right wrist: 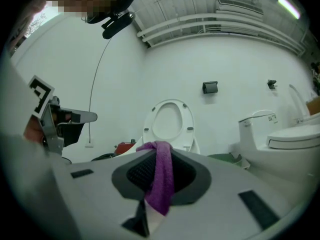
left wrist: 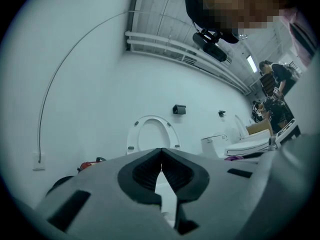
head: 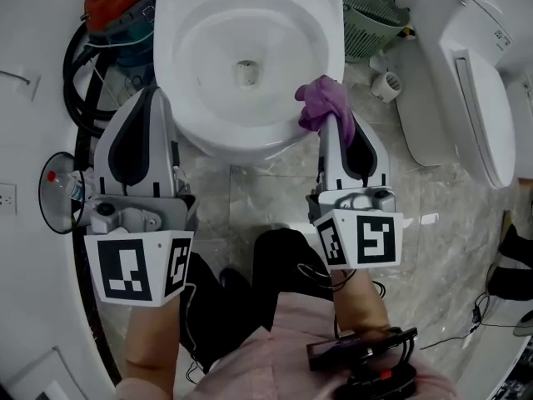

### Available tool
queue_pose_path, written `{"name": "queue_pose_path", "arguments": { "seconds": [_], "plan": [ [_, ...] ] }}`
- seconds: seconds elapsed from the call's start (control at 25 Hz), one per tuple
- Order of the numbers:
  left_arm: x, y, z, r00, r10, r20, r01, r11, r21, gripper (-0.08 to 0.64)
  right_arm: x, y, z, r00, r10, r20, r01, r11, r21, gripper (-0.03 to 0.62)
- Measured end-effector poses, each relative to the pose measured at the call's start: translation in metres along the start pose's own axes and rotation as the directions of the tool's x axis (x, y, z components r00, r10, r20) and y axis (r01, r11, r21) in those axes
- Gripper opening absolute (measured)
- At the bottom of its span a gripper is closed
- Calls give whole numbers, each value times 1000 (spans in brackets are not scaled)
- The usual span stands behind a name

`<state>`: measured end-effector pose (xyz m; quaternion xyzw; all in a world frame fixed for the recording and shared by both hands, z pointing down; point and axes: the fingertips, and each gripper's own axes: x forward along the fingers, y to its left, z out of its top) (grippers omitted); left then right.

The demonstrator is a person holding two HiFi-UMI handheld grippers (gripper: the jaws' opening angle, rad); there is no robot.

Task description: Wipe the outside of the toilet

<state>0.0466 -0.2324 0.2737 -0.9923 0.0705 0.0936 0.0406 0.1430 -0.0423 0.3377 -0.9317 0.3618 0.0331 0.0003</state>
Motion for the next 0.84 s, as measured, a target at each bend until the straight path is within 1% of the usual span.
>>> {"name": "queue_pose_path", "arguments": {
  "seconds": [0.2, 0.52, 0.84],
  "plan": [
    [-1, -3, -1, 1000, -7, 2, 7, 1000, 3, 8, -2, 4, 5, 1000, 9, 15, -9, 1000, -14, 60],
    [1, -10, -2, 1000, -18, 3, 18, 1000, -5, 8, -1, 6, 3, 1000, 15, 14, -15, 1000, -22, 60],
    [-1, -8, 1, 1000, -18, 11, 18, 1000, 0, 8, 0, 12, 9, 999, 25, 27, -24, 999, -42, 60]
  ]
}}
